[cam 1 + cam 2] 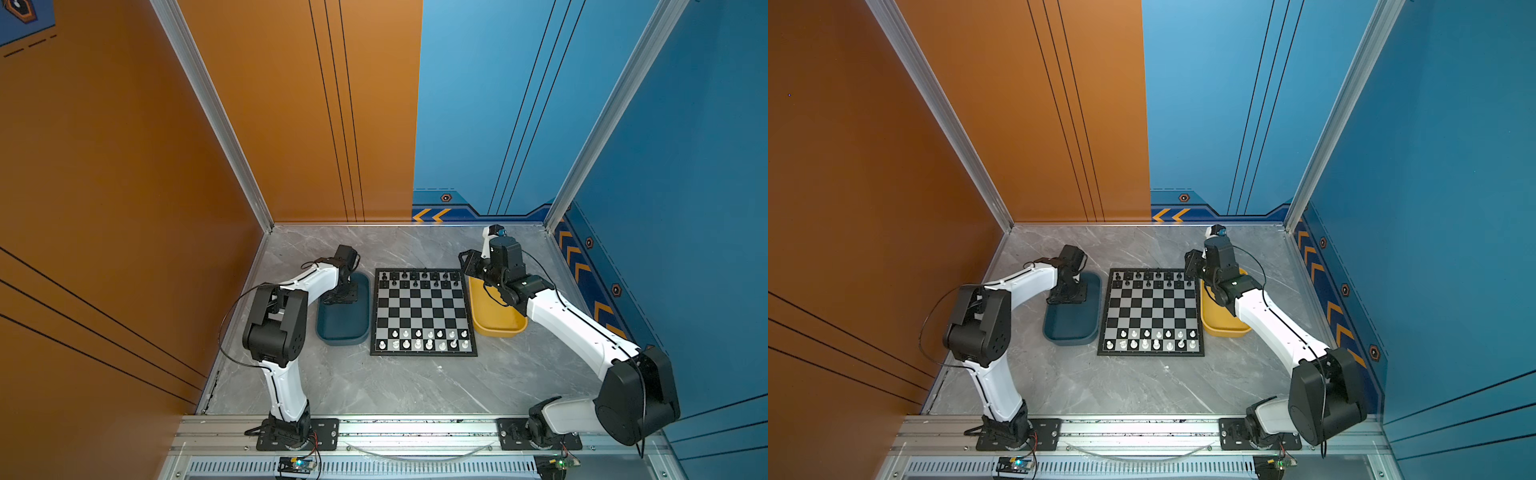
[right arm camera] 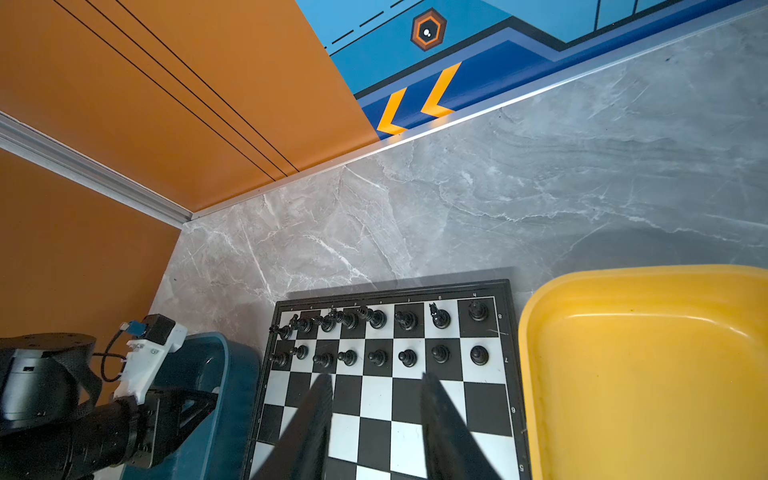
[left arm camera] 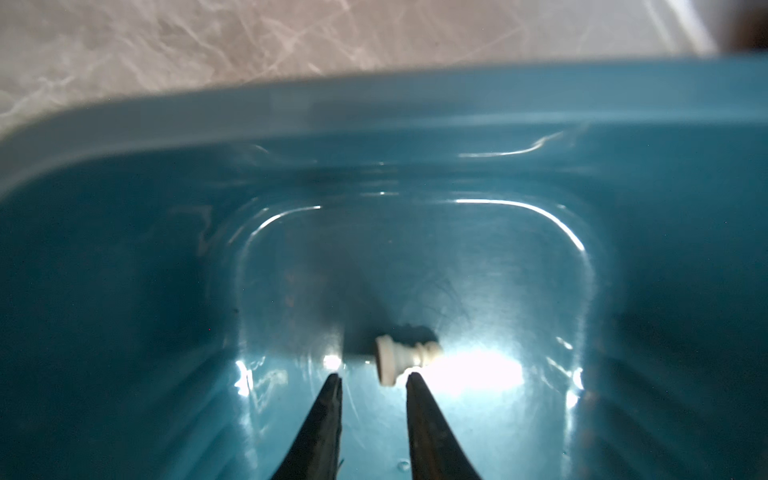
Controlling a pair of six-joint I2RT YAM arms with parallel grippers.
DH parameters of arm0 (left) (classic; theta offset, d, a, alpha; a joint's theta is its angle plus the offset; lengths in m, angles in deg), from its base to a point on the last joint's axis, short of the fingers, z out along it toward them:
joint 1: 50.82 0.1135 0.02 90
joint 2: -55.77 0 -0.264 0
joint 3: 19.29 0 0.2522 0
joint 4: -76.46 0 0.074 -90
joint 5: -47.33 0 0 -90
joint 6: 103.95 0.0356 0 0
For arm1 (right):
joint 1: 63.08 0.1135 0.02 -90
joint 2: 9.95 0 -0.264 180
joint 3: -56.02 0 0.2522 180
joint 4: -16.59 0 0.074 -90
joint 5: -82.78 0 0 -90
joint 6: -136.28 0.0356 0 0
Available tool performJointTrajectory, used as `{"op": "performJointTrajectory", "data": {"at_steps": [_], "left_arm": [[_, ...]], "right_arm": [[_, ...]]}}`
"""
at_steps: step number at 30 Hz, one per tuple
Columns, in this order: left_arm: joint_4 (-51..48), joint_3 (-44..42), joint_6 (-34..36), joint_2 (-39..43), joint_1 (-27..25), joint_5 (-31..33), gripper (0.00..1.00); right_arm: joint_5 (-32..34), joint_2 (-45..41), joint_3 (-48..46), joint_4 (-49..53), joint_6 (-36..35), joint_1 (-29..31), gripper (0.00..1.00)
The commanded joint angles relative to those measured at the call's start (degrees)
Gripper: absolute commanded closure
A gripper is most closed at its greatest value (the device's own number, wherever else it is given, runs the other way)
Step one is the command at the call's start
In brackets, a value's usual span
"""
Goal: Set up the chess pieces on the board
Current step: 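Lower the open left gripper into the teal tray toward the last white pawn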
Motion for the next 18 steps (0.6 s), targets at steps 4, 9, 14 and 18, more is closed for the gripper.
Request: {"op": "performJointTrajectory", "data": {"at_steps": [4,9,14,18], "left_arm": [[-0.6,0.0,-0.4,0.1,0.5,0.9,0.71],[-0.5,1.0,0.0,-0.5,0.4,-0.1,0.71],[0.2,1.2,0.1,-0.8,0.3,-0.9,0.71],[0.2,1.9,0.5,-1.7,0.4,-1.2,0.72]], "right_arm": [[-0.3,-0.2,-0.2,-0.7,-0.4,-0.4,0.62],[-0.3,-0.2,-0.2,-0.7,-0.4,-0.4,0.62],[-0.3,-0.2,-0.2,-0.7,-0.3,-0.4,0.62],[-0.3,-0.2,-0.1,-0.7,-0.3,-0.4,0.62]]}}
